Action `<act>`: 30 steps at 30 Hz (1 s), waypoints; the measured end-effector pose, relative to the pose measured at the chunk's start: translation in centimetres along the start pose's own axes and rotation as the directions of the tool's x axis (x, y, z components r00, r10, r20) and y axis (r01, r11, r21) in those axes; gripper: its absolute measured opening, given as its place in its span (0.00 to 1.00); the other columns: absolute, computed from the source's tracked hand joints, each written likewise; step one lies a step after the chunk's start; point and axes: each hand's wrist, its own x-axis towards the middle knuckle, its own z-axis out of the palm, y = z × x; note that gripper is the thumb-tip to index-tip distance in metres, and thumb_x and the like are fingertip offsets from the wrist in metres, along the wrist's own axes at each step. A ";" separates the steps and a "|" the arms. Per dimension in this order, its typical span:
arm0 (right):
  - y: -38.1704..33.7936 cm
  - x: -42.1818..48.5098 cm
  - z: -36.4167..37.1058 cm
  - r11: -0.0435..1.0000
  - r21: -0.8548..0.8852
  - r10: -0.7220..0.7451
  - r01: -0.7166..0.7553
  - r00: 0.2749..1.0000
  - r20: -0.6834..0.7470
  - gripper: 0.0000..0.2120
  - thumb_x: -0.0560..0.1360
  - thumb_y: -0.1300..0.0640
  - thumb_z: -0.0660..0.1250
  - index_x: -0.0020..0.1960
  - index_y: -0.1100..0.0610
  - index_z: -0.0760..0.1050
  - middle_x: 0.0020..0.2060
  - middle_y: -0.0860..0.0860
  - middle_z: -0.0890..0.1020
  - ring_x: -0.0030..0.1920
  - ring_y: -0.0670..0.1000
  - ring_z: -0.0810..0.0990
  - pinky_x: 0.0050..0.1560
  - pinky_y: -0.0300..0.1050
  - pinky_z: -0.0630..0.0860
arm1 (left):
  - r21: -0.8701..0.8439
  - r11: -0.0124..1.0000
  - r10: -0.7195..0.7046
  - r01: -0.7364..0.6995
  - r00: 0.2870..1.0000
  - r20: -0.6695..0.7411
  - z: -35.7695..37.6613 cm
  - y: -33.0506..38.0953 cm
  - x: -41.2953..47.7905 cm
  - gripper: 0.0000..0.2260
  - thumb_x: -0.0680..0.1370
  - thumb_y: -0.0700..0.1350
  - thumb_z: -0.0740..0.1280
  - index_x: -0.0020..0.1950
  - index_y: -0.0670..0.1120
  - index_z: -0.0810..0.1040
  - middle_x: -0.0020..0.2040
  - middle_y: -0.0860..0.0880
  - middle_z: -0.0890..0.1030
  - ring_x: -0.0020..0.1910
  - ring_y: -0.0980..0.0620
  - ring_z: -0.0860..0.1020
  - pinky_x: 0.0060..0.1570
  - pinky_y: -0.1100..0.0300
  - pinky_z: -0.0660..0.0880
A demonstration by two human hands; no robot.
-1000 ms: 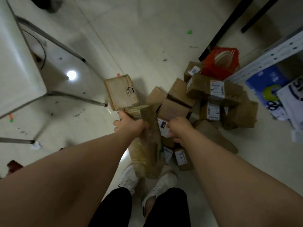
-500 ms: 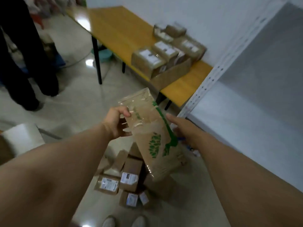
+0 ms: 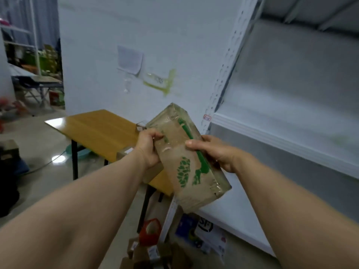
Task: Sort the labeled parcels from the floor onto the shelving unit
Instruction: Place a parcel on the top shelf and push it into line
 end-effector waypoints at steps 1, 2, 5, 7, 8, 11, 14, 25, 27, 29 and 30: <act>-0.6 -0.4 -0.4 0.999 -0.038 -0.017 0.013 0.995 -0.096 0.44 0.56 0.37 0.83 0.65 0.51 0.70 0.54 0.52 0.85 0.50 0.55 0.86 0.49 0.51 0.83 | 0.056 0.998 -0.004 0.005 1.000 -0.003 1.2 0.0 0.0 0.17 0.74 0.44 0.63 0.60 0.41 0.82 0.50 0.40 0.85 0.49 0.39 0.84 0.48 0.42 0.81; -1.1 -0.7 -0.8 0.996 -0.084 -0.045 0.030 0.982 -0.184 0.46 0.54 0.36 0.84 0.64 0.49 0.67 0.54 0.50 0.83 0.51 0.53 0.85 0.50 0.51 0.82 | 0.112 0.994 -0.010 0.008 1.000 0.015 2.4 0.0 0.1 0.13 0.76 0.50 0.67 0.52 0.44 0.86 0.44 0.43 0.86 0.41 0.41 0.86 0.38 0.45 0.82; -2.6 -1.7 -1.4 0.965 -0.241 -0.187 0.108 0.923 -0.335 0.47 0.54 0.35 0.81 0.64 0.43 0.60 0.53 0.44 0.79 0.50 0.47 0.81 0.44 0.43 0.78 | 0.317 0.948 -0.093 0.022 0.973 0.212 5.8 0.0 0.2 0.20 0.73 0.64 0.68 0.44 0.50 0.88 0.45 0.47 0.87 0.40 0.45 0.86 0.31 0.48 0.80; -3.4 -2.2 -1.9 0.930 -0.354 -0.252 0.100 0.875 -0.414 0.52 0.51 0.33 0.79 0.69 0.45 0.61 0.58 0.48 0.77 0.54 0.50 0.79 0.52 0.49 0.79 | 0.372 0.928 -0.128 0.016 0.952 0.280 7.5 -0.1 0.2 0.20 0.72 0.66 0.68 0.44 0.51 0.88 0.46 0.47 0.87 0.43 0.44 0.86 0.37 0.44 0.81; -3.7 -2.5 -2.1 0.912 -0.403 -0.266 0.079 0.861 -0.434 0.56 0.50 0.32 0.78 0.72 0.46 0.59 0.60 0.49 0.76 0.57 0.52 0.78 0.57 0.53 0.79 | 0.389 0.921 -0.121 0.006 0.954 0.273 8.3 -0.1 0.2 0.21 0.70 0.67 0.70 0.44 0.51 0.88 0.47 0.46 0.87 0.45 0.42 0.86 0.42 0.41 0.81; -4.4 -3.8 -3.5 0.896 -0.436 -0.278 0.085 0.872 -0.402 0.59 0.51 0.30 0.78 0.75 0.45 0.58 0.61 0.49 0.76 0.60 0.54 0.78 0.59 0.55 0.78 | 0.418 0.908 -0.083 -0.009 0.976 0.201 9.6 -0.3 0.5 0.23 0.65 0.64 0.75 0.50 0.48 0.86 0.50 0.44 0.86 0.46 0.40 0.85 0.45 0.37 0.79; -4.9 -5.4 -5.3 0.950 -0.271 -0.253 0.156 0.891 -0.376 0.41 0.59 0.27 0.75 0.66 0.43 0.71 0.54 0.46 0.82 0.48 0.48 0.85 0.49 0.48 0.81 | 0.320 0.946 0.019 -0.053 0.994 0.107 9.6 -0.1 0.9 0.19 0.67 0.55 0.75 0.54 0.47 0.81 0.49 0.42 0.84 0.49 0.39 0.82 0.33 0.42 0.79; -5.0 -9.5 -8.6 0.996 -0.027 0.076 -0.087 0.959 -0.274 0.38 0.53 0.19 0.67 0.56 0.40 0.75 0.59 0.54 0.80 0.60 0.57 0.78 0.58 0.61 0.73 | -0.120 0.991 0.098 -0.062 0.942 0.321 10.9 1.1 0.6 0.15 0.70 0.48 0.70 0.54 0.43 0.84 0.55 0.42 0.84 0.50 0.40 0.83 0.52 0.44 0.78; -4.4 -9.9 -9.0 0.994 -0.018 0.097 -0.109 0.939 -0.331 0.39 0.58 0.21 0.67 0.59 0.44 0.78 0.57 0.54 0.81 0.58 0.56 0.79 0.58 0.58 0.75 | -0.173 0.984 0.107 -0.050 0.936 0.337 11.1 1.0 0.5 0.15 0.72 0.49 0.69 0.55 0.43 0.84 0.55 0.42 0.84 0.50 0.40 0.83 0.51 0.43 0.79; -3.6 -10.4 -9.6 0.990 0.020 0.136 -0.138 0.920 -0.368 0.36 0.63 0.22 0.67 0.59 0.46 0.81 0.56 0.53 0.82 0.57 0.55 0.80 0.59 0.59 0.76 | -0.234 0.972 0.115 -0.032 0.929 0.351 11.3 1.1 0.5 0.15 0.75 0.50 0.68 0.54 0.43 0.85 0.55 0.42 0.84 0.51 0.39 0.84 0.50 0.43 0.79; -3.1 -10.7 -9.8 0.987 0.062 0.161 -0.149 0.916 -0.367 0.36 0.63 0.22 0.67 0.58 0.48 0.82 0.56 0.53 0.82 0.57 0.56 0.80 0.58 0.61 0.77 | -0.254 0.967 0.121 -0.027 0.925 0.360 11.3 1.2 0.6 0.14 0.75 0.51 0.68 0.52 0.43 0.86 0.55 0.41 0.84 0.50 0.39 0.84 0.50 0.43 0.80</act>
